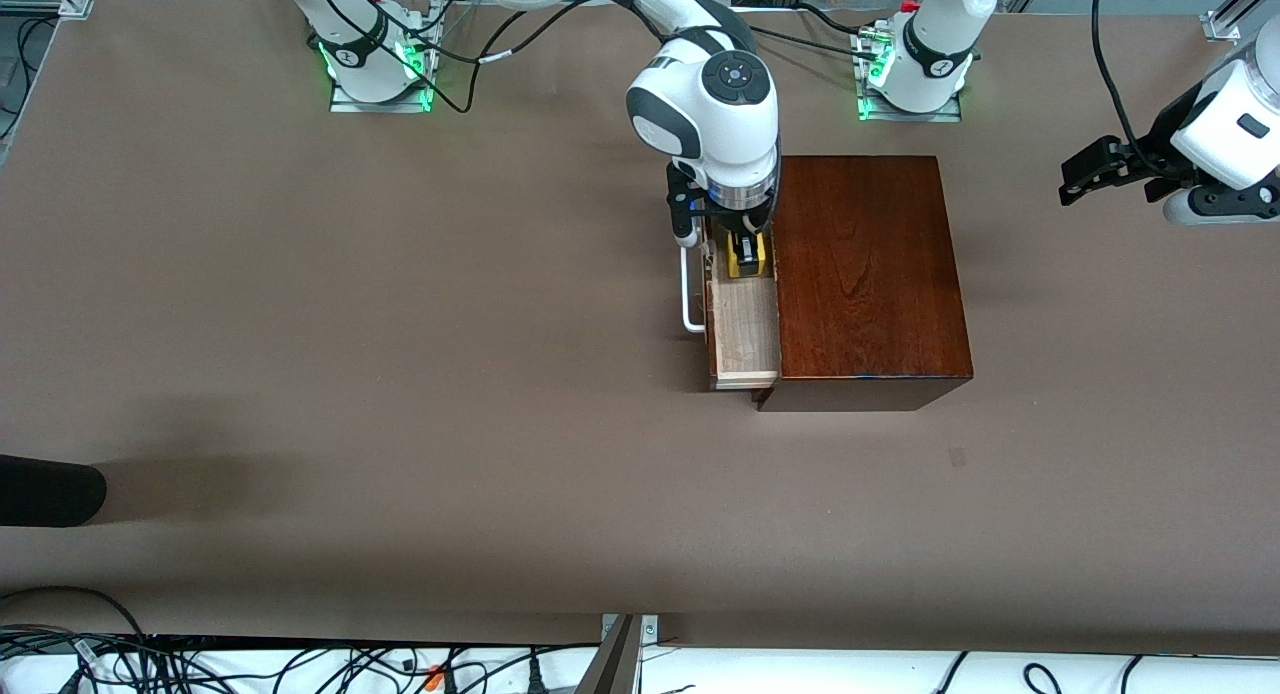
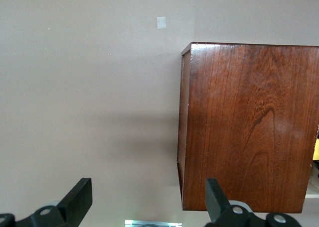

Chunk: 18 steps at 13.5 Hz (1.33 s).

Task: Open drawer, take yellow block, close drawer
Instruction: 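Lower the right gripper and grasp the yellow block, then lift the yellow block out of the drawer with the right gripper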

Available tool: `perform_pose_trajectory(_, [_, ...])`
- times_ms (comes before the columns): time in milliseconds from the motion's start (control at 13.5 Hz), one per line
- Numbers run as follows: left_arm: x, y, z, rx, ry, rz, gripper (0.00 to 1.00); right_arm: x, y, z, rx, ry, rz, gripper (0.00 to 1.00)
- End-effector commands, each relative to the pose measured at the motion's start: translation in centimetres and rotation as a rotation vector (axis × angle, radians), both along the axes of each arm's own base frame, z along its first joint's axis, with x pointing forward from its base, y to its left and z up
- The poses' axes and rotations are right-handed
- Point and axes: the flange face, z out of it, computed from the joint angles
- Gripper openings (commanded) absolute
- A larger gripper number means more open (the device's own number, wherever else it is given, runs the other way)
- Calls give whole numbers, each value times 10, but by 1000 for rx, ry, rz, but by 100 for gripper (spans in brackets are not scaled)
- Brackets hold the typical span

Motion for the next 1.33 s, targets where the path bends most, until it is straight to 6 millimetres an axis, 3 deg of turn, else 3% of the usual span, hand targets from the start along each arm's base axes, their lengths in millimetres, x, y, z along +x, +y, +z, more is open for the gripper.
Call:
perform_pose_trajectory(0, [-3,-3,8,-21,-1,-9,100,0,-6,49,-17,19,0,12])
perform_pose_trajectory(148, [-3,-3,8,-21,-1,-7,100,7,-20,79,-13,53,-25,12])
perform_pose_trajectory(296, [-3,-3,8,-20,-1,-9,100,19,-46,126,-8,64,-15,12])
perform_pose_trajectory(519, [-3,-3,8,-20,1,-9,100,30,-92,175,-55,90,184,12])
perform_pose_trajectory(815, [-3,-3,8,-20,-1,-9,100,59,-183,208,-67,170,391,12])
perform_pose_trajectory(1259, [-3,-7,8,-21,-1,-9,100,66,-349,215,-76,183,695,12])
